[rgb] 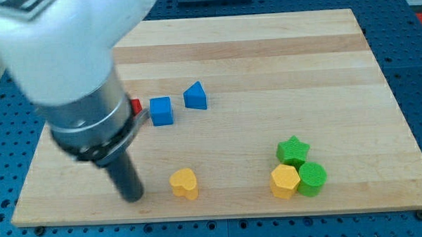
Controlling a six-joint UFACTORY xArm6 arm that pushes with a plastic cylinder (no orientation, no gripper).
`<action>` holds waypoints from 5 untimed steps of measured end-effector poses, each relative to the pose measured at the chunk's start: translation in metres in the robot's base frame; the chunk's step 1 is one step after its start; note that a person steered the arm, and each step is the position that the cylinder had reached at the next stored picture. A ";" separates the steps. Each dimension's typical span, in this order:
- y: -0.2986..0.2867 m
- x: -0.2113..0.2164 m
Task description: Place your arm to the bottom of the yellow heart
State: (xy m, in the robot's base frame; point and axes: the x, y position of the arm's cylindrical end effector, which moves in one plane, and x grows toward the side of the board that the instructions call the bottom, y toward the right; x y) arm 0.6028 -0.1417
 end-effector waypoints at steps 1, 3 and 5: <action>0.005 0.015; 0.119 -0.006; 0.154 -0.003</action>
State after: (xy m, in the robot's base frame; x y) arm 0.5998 0.0118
